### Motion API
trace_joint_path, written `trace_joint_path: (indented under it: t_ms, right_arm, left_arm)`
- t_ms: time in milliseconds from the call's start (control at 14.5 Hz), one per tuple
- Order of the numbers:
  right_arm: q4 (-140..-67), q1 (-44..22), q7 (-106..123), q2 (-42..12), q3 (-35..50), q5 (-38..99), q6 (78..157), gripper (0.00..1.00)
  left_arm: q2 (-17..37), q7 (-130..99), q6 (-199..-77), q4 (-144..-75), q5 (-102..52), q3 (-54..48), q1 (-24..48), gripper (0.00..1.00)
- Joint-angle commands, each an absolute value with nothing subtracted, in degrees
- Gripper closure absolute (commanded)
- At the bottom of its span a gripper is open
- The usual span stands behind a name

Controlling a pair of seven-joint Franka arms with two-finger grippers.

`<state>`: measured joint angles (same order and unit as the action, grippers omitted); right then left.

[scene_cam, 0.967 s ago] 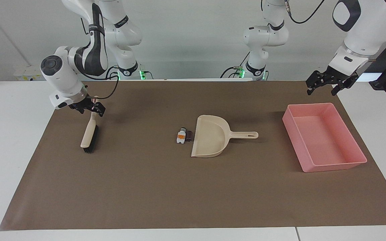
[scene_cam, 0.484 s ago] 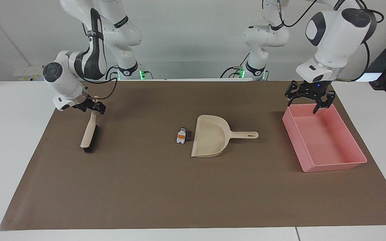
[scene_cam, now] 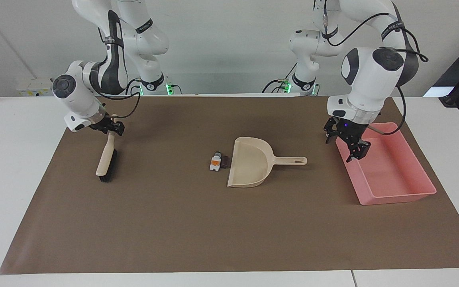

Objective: Clean e-waste and dump in bin
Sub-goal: 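Grasp the brush with the right gripper while the left gripper reaches the dustpan, then sweep the component into the dustpan while the left gripper holds it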

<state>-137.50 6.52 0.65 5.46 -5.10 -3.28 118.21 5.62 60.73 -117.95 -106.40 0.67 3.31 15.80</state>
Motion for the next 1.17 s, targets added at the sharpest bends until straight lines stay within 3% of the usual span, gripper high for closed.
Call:
trace_joint_path:
  t_ms: [0,276,484,760,1105]
  right_arm:
    - [-139.0,7.3,2.6,6.9,-4.7,-2.8,119.3,1.0]
    - [-137.8,6.7,2.4,6.5,-4.7,-1.4,118.7,1.0]
    - [-131.9,4.5,1.9,5.4,-4.5,-1.2,112.6,1.0]
    - [-124.9,-3.1,-0.7,4.7,-4.2,-2.9,103.6,1.0]
    - [-125.1,-17.6,-18.0,4.8,-4.2,-3.6,101.9,1.0]
  left_arm:
    - [7.0,70.4,-122.2,-109.4,1.4,4.0,18.4,0.02]
    - [7.6,74.7,-123.0,-112.7,1.4,4.0,22.6,0.02]
    - [7.6,74.9,-125.1,-114.9,1.5,4.0,24.5,0.03]
    - [8.9,74.9,-128.7,-116.4,1.5,4.0,26.8,0.03]
    - [9.9,74.4,-132.2,-119.0,1.5,4.0,29.4,0.05]
